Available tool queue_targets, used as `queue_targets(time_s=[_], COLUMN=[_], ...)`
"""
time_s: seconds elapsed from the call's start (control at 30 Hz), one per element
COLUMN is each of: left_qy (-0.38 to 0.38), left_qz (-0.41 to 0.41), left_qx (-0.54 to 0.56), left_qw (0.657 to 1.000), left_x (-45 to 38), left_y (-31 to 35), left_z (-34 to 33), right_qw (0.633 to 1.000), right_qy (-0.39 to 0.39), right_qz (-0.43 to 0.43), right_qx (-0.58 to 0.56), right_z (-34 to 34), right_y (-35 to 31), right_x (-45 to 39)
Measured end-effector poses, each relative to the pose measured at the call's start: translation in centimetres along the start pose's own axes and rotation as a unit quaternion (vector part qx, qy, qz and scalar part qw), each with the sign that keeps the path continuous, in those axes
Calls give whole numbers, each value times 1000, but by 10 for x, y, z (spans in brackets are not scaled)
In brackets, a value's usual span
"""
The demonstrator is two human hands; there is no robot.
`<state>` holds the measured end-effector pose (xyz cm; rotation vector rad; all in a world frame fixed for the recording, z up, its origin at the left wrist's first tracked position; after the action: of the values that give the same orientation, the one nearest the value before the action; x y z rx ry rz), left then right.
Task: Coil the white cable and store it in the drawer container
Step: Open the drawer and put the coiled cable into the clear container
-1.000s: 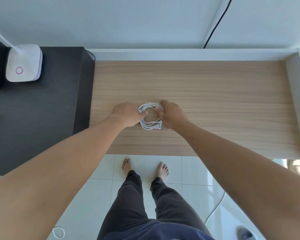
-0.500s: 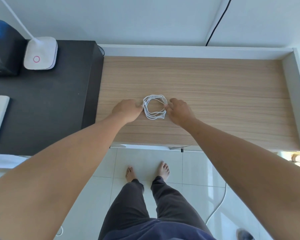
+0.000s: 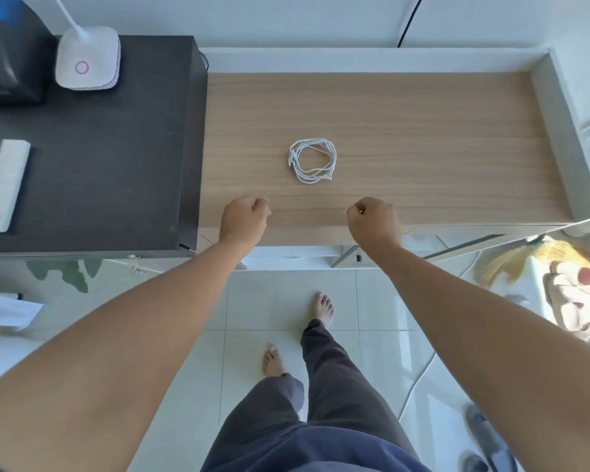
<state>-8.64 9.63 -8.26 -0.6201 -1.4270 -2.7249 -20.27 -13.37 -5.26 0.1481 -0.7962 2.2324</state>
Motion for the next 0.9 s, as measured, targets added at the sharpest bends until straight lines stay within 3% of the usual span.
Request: queue_targets(time_s=[0.1,0.2,0.3,0.4,0.47,0.57,0.7,0.9], left_qy=[23,32,-18,-54,-43,-35,-8,32], left_qz=[42,138,282,367,383,393,396,370], left_qx=[61,89,109,231,298,337,447,547], left_qw=[997,986,953,899,874,855,802,750], left_x=[25,39,43,30,15,-3,-17,-25], left_y=[-32,-69,-107,-129,-138,-148,-159,-172], left_z=[3,1,-17,-45,-61,-83,-100,-102], right_qw=[997,977,911,829,797,779,736,698], right_qy=[-16,-58,-139,-171,-163,-150,-132,-101], right_qz=[-53,-141,-254,-329,-340,-350,-361,-371], right_qx=[-54,-148,-295,-419,-472,-499,-557,-603], right_z=[-18,-48,-88,-122,-140,-159,-177,-184], right_y=[24,50,68,74,75,81,89,94], right_x=[37,54,51,32,14,-7,-21,-36])
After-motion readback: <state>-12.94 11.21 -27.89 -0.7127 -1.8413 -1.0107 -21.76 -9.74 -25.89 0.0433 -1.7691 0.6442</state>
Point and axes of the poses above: each hand's wrist, its own x-axis away from the middle knuckle, its own z-axis out of the back of the hand, y = z × x, the point moved 5 cm from there along -x, towards the middle knuckle, and after that the axes turned 5 degrees about x, right-handed, at the moved point
